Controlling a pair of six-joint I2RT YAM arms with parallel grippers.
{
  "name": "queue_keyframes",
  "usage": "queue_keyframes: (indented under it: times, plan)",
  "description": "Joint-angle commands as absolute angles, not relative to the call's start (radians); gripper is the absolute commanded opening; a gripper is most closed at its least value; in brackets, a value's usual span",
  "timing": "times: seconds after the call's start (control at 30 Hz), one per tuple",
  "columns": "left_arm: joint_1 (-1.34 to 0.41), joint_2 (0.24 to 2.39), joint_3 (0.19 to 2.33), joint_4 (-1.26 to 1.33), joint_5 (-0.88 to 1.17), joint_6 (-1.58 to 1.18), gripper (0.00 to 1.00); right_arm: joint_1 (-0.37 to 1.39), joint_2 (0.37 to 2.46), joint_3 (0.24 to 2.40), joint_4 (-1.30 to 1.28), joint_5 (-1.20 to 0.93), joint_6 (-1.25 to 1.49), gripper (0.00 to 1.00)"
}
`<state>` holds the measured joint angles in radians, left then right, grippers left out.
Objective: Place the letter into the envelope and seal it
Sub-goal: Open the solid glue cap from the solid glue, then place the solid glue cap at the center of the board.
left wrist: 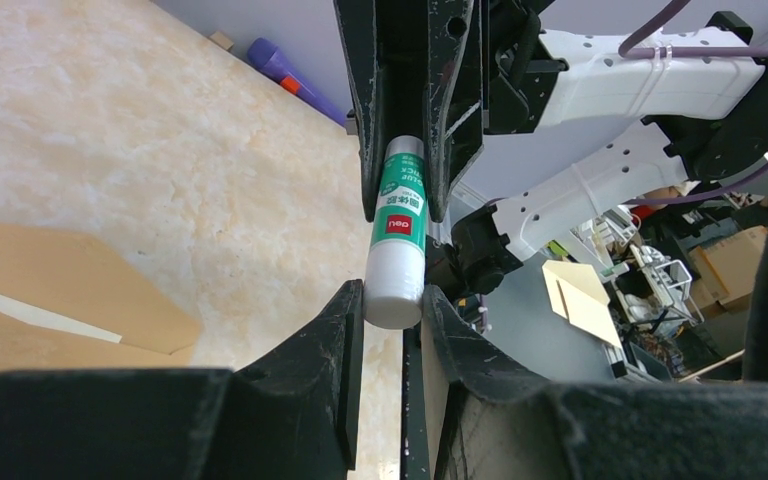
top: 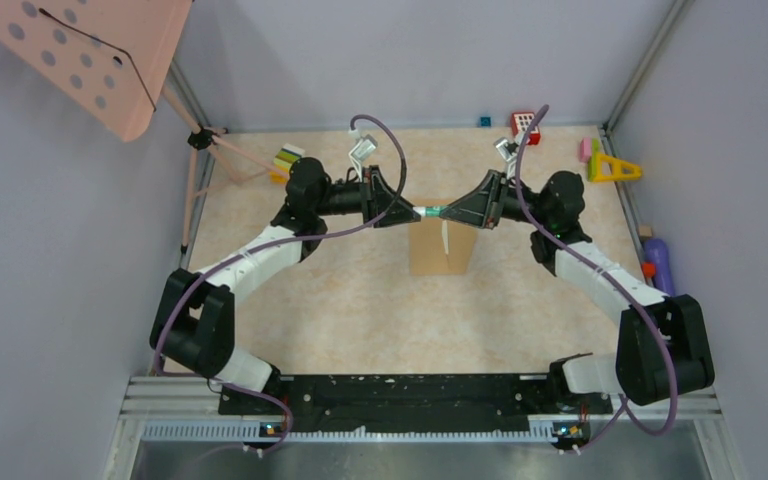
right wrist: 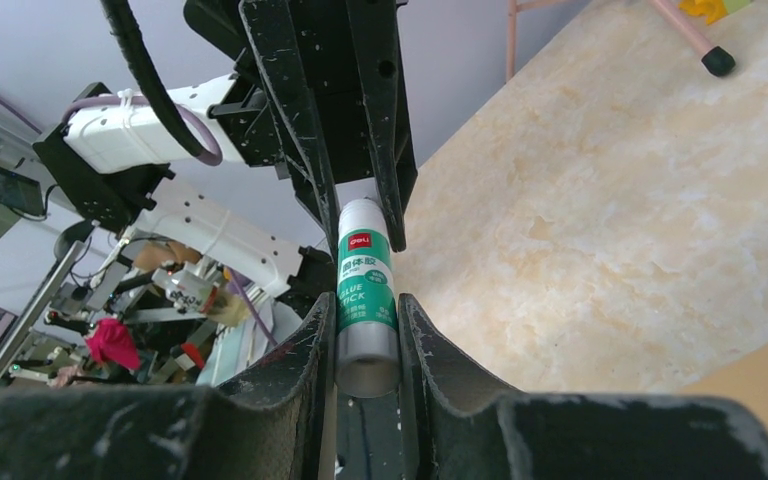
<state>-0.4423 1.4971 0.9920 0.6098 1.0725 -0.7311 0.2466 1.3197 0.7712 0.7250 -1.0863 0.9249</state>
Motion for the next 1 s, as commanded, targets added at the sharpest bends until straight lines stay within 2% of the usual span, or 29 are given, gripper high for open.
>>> queue_keyframes:
  times: [0.0, 0.3, 0.4, 0.63, 0.97]
  plan:
    - [-0.425, 1.437, 0.978, 0.727, 1.071, -0.767, 0.0, 0.204, 1.307, 0.757, 0.798, -1.077, 0.947, 0.0]
    - [-0.412, 1.434, 0.971, 0.764, 1.073, -0.792, 0.0, 0.188, 1.308, 0.754, 0.818, -1.087, 0.955, 0.0]
    - [-0.4, 1.425, 0.976, 0.715, 1.079, -0.758, 0.0, 0.169, 1.302, 0.77, 0.751, -1.08, 0.905, 0.0]
    - [-0.353, 1.41, 1.117, 0.17, 1.001, -0.315, 0.0, 0.149, 1.244, 0.862, 0.328, -0.911, 0.584, 0.0]
    - [-0.311, 1.561, 1.415, -0.511, 0.651, 0.223, 0.0, 0.147, 1.171, 0.901, 0.193, -0.779, 0.433, 0.0]
